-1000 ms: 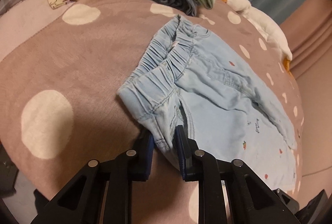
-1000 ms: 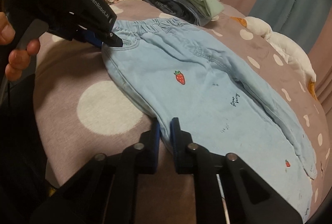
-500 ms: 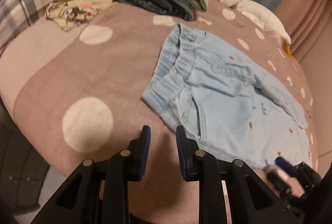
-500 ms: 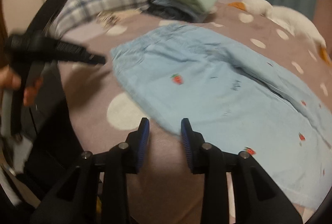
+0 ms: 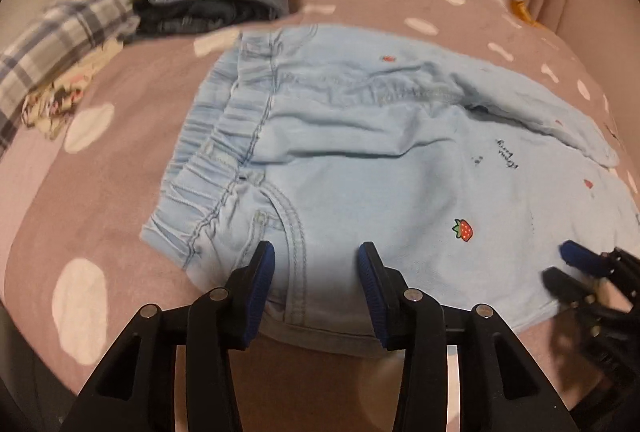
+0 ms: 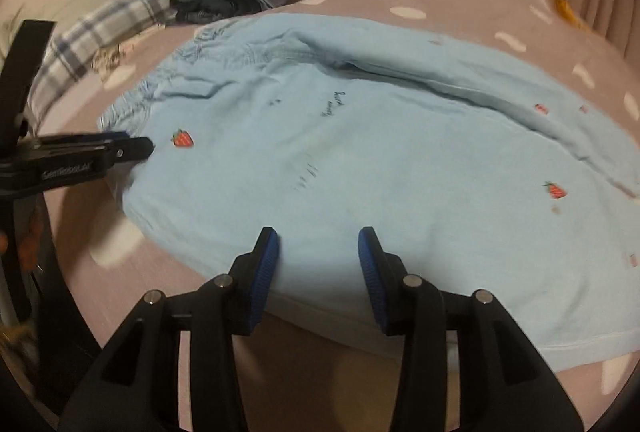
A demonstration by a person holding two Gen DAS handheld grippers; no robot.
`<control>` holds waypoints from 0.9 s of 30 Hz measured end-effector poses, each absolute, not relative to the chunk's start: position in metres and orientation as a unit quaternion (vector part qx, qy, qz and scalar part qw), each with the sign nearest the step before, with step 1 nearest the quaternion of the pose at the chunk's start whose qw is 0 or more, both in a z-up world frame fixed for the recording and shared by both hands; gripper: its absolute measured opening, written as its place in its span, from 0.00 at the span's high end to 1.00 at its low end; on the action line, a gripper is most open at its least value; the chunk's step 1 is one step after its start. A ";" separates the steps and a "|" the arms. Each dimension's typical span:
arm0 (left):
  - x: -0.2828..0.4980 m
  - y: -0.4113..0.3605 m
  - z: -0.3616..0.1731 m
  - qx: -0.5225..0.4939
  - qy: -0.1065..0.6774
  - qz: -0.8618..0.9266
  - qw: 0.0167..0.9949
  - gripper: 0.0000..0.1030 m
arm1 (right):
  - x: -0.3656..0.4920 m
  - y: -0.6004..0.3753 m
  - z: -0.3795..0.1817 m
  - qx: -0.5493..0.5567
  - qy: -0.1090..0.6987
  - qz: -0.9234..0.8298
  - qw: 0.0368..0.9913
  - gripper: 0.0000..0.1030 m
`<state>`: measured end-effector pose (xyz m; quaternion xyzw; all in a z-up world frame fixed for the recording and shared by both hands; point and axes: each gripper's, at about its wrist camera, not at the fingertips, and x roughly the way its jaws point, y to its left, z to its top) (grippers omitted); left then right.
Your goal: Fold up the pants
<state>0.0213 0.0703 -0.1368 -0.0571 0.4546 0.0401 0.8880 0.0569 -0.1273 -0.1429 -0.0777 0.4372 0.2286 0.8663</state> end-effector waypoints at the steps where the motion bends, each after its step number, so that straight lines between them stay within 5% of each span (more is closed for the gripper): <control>1: 0.020 0.071 -0.136 -0.052 0.454 0.036 0.889 0.57 | 0.058 -0.138 -0.142 -0.065 0.440 0.227 0.866 0.61; 10: 0.006 0.095 -0.122 -0.105 0.452 -0.010 0.886 0.56 | 0.069 -0.257 -0.141 -0.020 0.468 0.099 0.878 0.61; 14: 0.008 0.102 -0.103 -0.096 0.424 0.008 0.900 0.44 | 0.084 -0.284 -0.137 -0.010 0.472 0.030 0.881 0.60; 27: 0.130 0.166 -0.098 -0.096 0.421 0.046 0.901 0.43 | 0.197 -0.188 -0.110 -0.045 0.408 0.226 0.884 0.47</control>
